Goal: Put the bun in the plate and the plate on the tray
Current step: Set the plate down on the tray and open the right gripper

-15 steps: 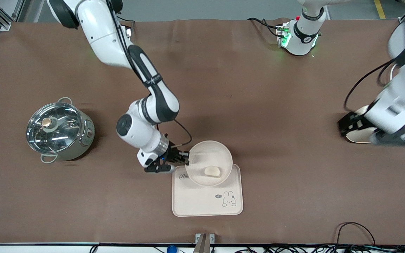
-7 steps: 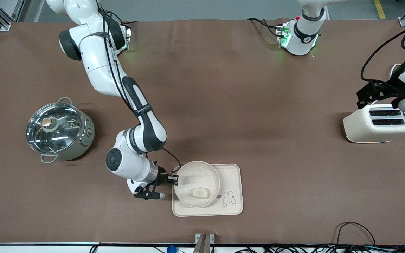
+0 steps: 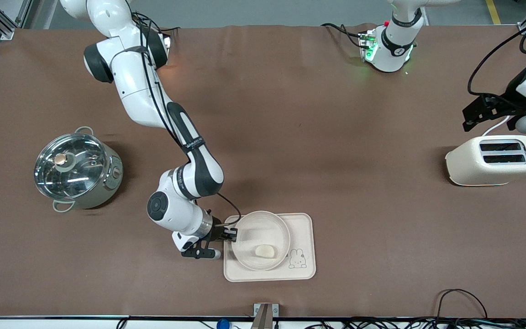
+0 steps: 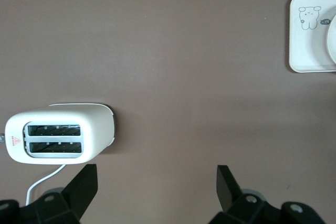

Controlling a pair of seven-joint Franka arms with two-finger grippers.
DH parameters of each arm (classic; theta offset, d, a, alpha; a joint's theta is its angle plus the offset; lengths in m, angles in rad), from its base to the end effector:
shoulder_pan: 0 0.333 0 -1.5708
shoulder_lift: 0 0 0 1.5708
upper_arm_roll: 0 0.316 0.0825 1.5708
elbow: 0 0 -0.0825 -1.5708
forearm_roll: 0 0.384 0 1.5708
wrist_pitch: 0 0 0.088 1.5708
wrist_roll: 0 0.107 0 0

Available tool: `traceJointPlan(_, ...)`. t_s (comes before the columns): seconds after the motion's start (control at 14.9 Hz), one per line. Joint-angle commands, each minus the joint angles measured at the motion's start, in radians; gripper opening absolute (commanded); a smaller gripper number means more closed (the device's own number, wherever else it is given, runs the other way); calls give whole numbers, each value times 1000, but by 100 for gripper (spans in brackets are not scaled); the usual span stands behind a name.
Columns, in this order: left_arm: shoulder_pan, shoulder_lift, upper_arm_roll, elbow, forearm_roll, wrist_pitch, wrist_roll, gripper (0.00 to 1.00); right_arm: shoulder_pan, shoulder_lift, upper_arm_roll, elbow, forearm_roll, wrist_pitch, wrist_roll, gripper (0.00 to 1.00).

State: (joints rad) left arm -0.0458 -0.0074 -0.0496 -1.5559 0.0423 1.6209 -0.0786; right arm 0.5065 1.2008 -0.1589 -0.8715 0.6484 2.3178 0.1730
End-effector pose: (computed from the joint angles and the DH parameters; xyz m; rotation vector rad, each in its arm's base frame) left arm 0.5556 -0.0489 0.6404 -3.1030 0.0270 -0.1177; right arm 0.7388 0.3434 0.1825 -2.6893 0.1196 -0.1867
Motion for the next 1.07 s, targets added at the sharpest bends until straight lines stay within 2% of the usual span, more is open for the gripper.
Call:
traceJointPlan(0.0, -17, -13, 21, -15, -9, -9, 26, 100, -3, 19, -4, 40, -12, -2, 23, 44)
traceJointPlan(0.13, -19, -13, 13, -15, -7, -10, 23, 100, -8, -1, -1, 31, -12, -5, 22, 66)
traceJointPlan(0.34, -17, -13, 13, -13, -2, -10, 25, 100, 1, -30, 1, 2, -29, -12, 23, 75)
traceJointPlan(0.4, -16, -11, 13, -7, -4, -10, 20, 100, 6, -41, 4, -10, -32, -12, 26, 82)
traceJointPlan(0.47, -17, -3, 14, 6, -2, -10, 16, 100, 12, -47, 5, -39, -29, -14, 23, 100)
traceJointPlan(0.67, -11, 6, 14, 42, -5, -10, 13, 100, 38, -82, 16, -153, -23, -3, 20, 100)
traceJointPlan(1.01, -11, 23, 14, 45, -4, -10, 26, 100, 47, -119, 68, -231, -15, -3, 34, 100)
